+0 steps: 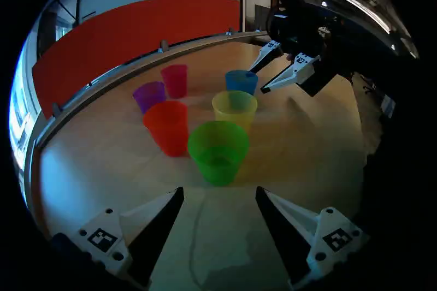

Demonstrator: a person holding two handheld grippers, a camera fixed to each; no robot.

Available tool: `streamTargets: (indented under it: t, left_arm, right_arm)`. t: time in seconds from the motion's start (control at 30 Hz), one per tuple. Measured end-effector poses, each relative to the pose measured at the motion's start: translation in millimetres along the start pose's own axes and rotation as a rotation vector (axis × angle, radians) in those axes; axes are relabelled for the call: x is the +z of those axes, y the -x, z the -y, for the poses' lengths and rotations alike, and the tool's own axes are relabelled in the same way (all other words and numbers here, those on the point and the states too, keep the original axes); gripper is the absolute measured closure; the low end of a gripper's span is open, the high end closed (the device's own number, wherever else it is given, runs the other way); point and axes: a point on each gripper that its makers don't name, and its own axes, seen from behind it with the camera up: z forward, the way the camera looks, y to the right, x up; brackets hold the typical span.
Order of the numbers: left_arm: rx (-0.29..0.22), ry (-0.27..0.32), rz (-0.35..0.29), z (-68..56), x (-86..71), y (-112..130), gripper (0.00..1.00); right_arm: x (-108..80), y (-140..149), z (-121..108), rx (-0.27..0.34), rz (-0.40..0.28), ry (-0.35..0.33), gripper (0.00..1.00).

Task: Pour water

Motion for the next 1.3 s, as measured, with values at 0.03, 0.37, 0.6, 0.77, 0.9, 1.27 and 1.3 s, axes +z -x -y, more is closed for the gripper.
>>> streamTargets:
  t: [0.03, 0.37, 0.6, 0.77, 0.9, 1.27, 1.3]
  left_arm:
    - [-0.003, -0.002, 0.000, 0.0, -1.1, 1.1, 0.02]
    - [-0.021, -0.032, -0.017, -0.3, -15.7, 4.9, 0.02]
    - [-0.048, -0.085, -0.020, 8.5, -24.3, 7.2, 0.02]
    - [-0.086, -0.154, -0.038, 21.8, -30.4, 7.2, 0.02]
    - [-0.131, -0.231, -0.086, 36.4, -36.6, 1.3, 0.02]
    - [-0.227, -0.466, -0.262, 80.6, -63.7, -20.4, 0.02]
    - [-0.238, -0.488, -0.280, 84.7, -66.4, -21.7, 0.02]
  right_arm:
    - [-3.3, 1.8, 0.3, 0.000, 0.000, 0.005, 0.00]
    - [-33.6, 15.3, 5.7, 0.025, -0.021, 0.048, 0.00]
    - [-46.9, 18.8, 11.4, 0.061, -0.045, 0.079, 0.00]
    - [-56.9, 19.1, 14.7, 0.081, -0.070, 0.117, 0.00]
    - [-67.2, 17.9, 11.4, 0.104, -0.105, 0.174, 0.00]
    - [-103.2, 21.3, -16.2, 0.210, -0.236, 0.413, 0.00]
    - [-107.2, 22.3, -18.7, 0.220, -0.250, 0.437, 0.00]
